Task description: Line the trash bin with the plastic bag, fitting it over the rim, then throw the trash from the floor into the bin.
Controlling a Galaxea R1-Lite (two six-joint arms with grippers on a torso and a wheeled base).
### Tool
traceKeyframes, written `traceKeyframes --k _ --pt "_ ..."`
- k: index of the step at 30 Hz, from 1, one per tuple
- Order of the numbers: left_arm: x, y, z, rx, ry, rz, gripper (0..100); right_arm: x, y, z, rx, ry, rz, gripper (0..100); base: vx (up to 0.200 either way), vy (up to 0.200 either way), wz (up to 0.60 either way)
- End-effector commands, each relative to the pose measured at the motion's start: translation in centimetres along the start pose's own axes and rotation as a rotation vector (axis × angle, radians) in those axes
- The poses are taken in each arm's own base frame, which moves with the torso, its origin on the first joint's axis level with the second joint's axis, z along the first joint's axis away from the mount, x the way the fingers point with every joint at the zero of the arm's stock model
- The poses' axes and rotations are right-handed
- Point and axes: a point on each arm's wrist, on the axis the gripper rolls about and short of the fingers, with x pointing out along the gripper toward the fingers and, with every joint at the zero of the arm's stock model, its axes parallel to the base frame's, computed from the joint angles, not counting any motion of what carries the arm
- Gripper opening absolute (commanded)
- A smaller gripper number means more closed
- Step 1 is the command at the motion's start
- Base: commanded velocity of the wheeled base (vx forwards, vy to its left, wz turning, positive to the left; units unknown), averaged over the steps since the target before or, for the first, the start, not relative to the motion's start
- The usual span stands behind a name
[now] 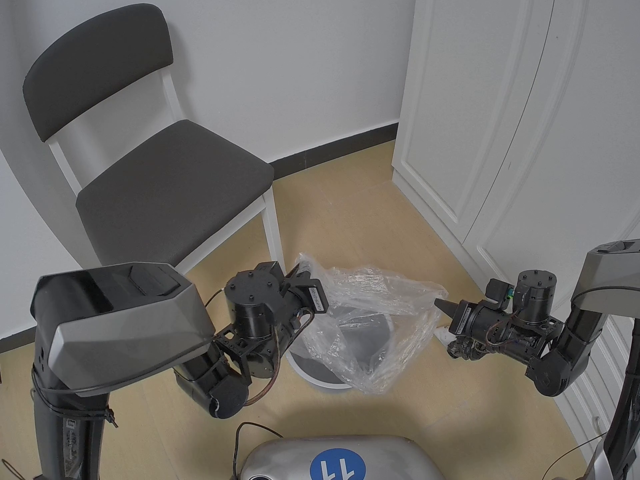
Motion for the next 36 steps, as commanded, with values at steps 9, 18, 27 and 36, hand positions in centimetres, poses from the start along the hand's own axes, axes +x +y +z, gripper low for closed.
traceKeyframes --k 9,18,27,36 --pt "3.4 -1.7 -5.2 -0.036 0.108 -0.011 0 -2.9 1.1 1.9 -0.049 -0.039 0.056 0 0.0 0.0 0.0" --pt "5.2 -2.7 -6.1 -0.064 0.139 -0.008 0 -3.9 1.8 1.9 -0.058 -0.02 0.1 0 0.0 0.0 0.0" --pt "5.3 0.0 -5.3 -0.095 0.133 0.056 0 -3.4 1.3 0.7 -0.093 0.026 0.087 0 0.0 0.0 0.0" --pt "3.5 4.6 -4.1 -0.105 0.1 0.117 0 -1.7 -0.3 -1.1 -0.077 0.069 0.059 0 0.0 0.0 0.0"
